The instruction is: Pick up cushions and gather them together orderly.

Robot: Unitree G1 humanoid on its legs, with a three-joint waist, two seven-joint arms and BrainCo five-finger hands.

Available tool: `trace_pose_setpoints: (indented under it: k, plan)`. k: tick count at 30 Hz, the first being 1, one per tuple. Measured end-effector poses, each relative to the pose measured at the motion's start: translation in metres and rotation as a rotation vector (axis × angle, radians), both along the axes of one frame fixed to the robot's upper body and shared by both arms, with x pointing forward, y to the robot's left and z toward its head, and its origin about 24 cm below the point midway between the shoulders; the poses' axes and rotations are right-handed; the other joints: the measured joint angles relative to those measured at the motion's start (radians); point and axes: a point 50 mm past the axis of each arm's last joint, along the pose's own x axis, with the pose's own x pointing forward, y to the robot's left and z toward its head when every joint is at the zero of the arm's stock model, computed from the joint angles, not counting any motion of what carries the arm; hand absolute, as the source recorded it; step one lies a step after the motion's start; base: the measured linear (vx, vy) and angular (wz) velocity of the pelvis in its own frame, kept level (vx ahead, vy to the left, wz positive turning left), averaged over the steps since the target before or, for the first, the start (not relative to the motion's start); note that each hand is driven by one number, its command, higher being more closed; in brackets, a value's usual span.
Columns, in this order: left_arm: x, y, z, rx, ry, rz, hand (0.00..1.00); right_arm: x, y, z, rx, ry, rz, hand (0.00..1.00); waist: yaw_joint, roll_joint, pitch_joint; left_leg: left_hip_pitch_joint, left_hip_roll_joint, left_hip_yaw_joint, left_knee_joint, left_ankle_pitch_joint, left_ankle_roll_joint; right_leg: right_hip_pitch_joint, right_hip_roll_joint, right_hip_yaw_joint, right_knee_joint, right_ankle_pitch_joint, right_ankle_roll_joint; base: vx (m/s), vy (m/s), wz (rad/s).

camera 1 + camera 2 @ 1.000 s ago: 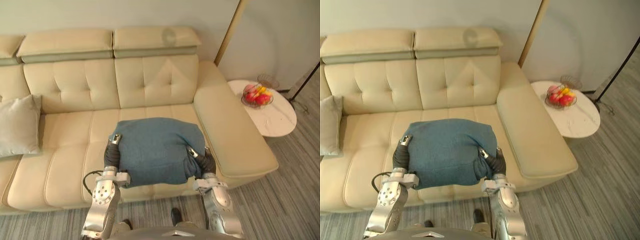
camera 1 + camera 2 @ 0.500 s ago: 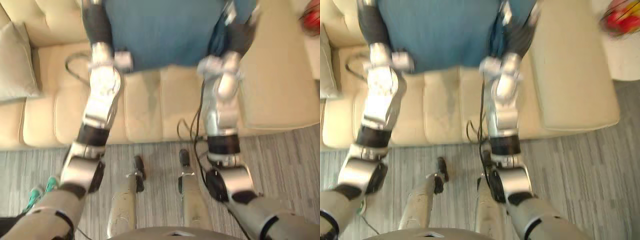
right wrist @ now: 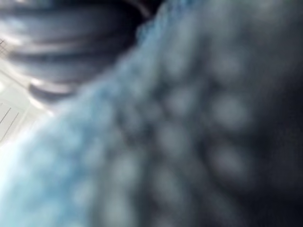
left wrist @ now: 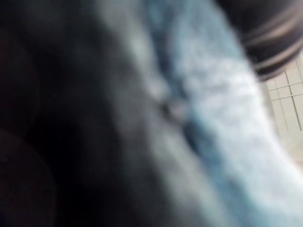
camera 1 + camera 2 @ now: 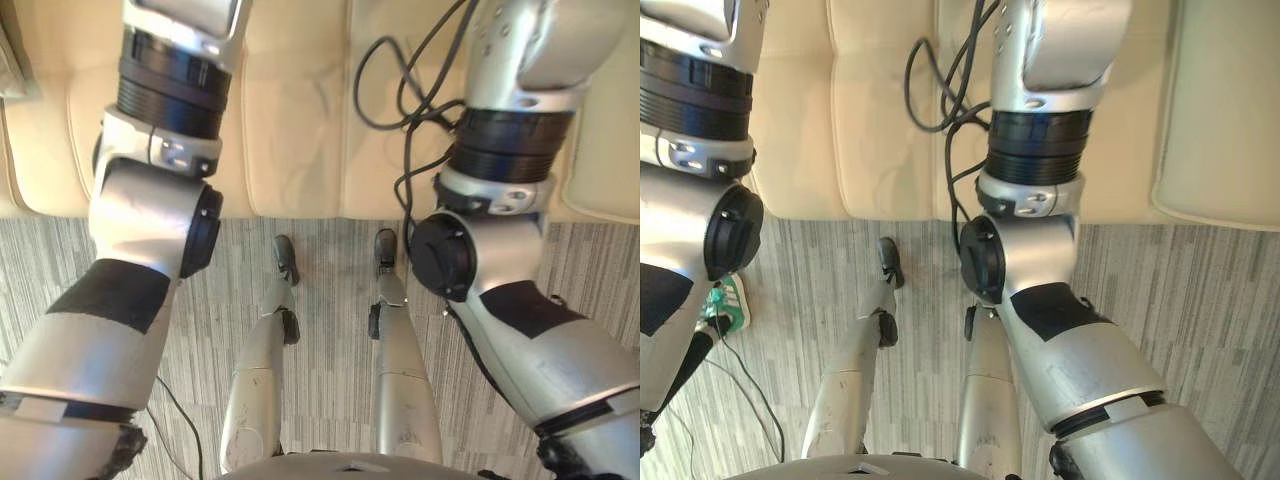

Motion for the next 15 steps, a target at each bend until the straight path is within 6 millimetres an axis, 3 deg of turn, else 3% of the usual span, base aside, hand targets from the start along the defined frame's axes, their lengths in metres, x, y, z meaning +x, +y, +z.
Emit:
trace_pose_setpoints:
  k: [5, 9, 11, 12, 15]
  plan:
    - [0.008, 0.004, 0.001, -0.037, 0.064, 0.005, 0.0, -0.002, -0.005, 0.024, 0.009, 0.012, 0.028, 0.0, 0.011, 0.002, 0.005, -0.063, -0.001, 0.001, -0.083, 0.07, -0.027, -0.093, 0.003, -0.019, 0.013, -0.006, -0.009, 0.04, 0.0, 0.11]
    - [0.028, 0.019, 0.0, -0.056, 0.177, 0.036, 0.0, 0.04, -0.005, 0.027, -0.138, 0.199, 0.091, 0.0, 0.021, 0.002, 0.006, -0.166, 0.007, 0.005, -0.084, 0.081, -0.024, -0.188, 0.01, -0.025, -0.002, 0.01, -0.016, 0.06, 0.039, 0.0]
    - [0.027, 0.024, 0.002, -0.047, 0.172, 0.055, 0.0, 0.051, 0.001, 0.025, -0.2, 0.246, 0.091, 0.0, 0.017, 0.002, 0.024, -0.192, 0.011, 0.006, -0.084, 0.091, -0.037, -0.211, 0.012, -0.025, -0.008, 0.017, -0.017, 0.08, 0.038, -0.03]
    - [0.027, 0.025, 0.003, -0.038, 0.17, 0.059, 0.0, 0.051, 0.003, 0.025, -0.236, 0.252, 0.07, 0.0, 0.013, 0.002, 0.063, -0.194, 0.01, 0.007, -0.084, 0.108, -0.054, -0.212, 0.011, -0.025, -0.008, 0.019, -0.019, 0.09, 0.034, 0.07]
    - [0.036, 0.03, -0.001, -0.032, 0.212, 0.086, 0.0, 0.06, 0.003, 0.023, -0.302, 0.295, 0.039, 0.0, 0.009, 0.002, 0.083, -0.234, 0.018, 0.014, -0.084, 0.137, -0.043, -0.247, 0.019, -0.032, -0.006, 0.025, -0.028, 0.09, 0.032, 0.03]
